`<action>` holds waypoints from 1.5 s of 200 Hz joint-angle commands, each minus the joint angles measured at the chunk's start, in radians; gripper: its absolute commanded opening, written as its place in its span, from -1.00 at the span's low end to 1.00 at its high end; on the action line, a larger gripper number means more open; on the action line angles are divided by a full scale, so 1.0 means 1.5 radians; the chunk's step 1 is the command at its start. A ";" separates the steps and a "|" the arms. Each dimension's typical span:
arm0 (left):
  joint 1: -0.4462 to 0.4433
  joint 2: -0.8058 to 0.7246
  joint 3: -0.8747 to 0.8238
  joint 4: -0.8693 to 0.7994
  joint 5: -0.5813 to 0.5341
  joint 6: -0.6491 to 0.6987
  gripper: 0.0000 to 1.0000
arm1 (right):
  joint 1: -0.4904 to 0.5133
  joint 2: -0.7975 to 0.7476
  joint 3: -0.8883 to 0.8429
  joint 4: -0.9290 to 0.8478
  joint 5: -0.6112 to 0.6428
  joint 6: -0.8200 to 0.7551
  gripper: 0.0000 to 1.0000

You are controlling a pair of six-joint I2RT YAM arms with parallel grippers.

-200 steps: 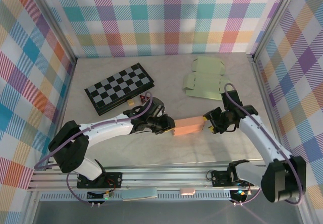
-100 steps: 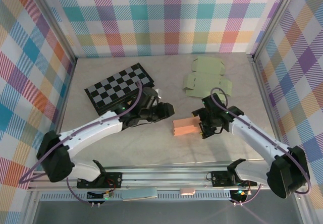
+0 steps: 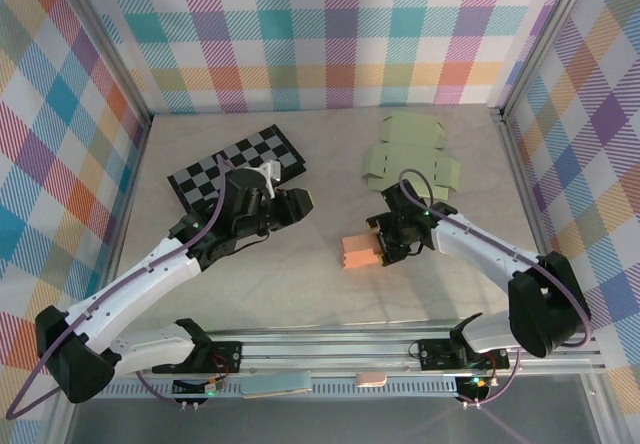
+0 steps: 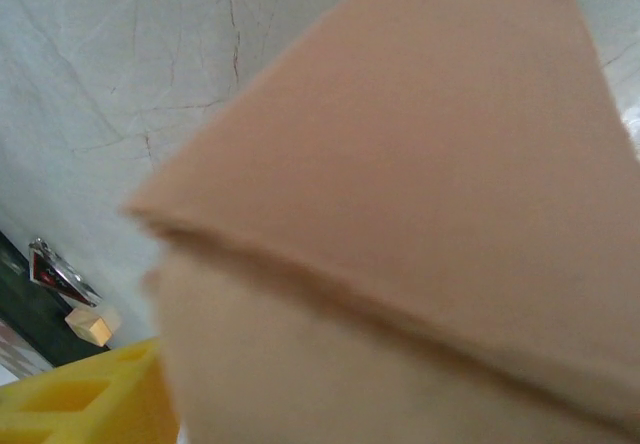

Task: Fold the paper box

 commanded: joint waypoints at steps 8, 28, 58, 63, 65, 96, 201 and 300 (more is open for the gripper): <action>0.019 -0.035 -0.028 -0.026 0.006 0.014 -0.27 | 0.009 0.023 0.009 0.054 -0.015 -0.017 0.28; 0.028 -0.051 -0.038 -0.037 0.008 0.016 -0.27 | 0.009 0.023 -0.015 0.114 -0.007 -0.028 0.22; 0.041 -0.074 -0.051 -0.053 0.006 0.023 -0.27 | 0.004 0.041 -0.044 0.278 0.010 -0.076 0.11; 0.043 -0.079 -0.054 -0.055 0.007 0.023 -0.27 | 0.001 0.052 -0.045 0.320 0.006 -0.094 0.09; 0.045 -0.081 -0.055 -0.055 0.008 0.023 -0.27 | 0.001 0.054 -0.046 0.327 0.005 -0.097 0.08; 0.066 -0.108 -0.064 -0.076 0.009 0.026 -0.28 | -0.021 0.137 -0.041 0.575 -0.041 -0.168 -0.01; 0.079 -0.177 -0.069 -0.142 -0.019 0.018 -0.29 | -0.081 0.435 0.144 0.837 -0.126 -0.202 0.01; 0.079 -0.144 -0.071 -0.107 -0.007 0.007 -0.29 | -0.081 0.409 0.204 0.504 -0.177 -0.166 0.36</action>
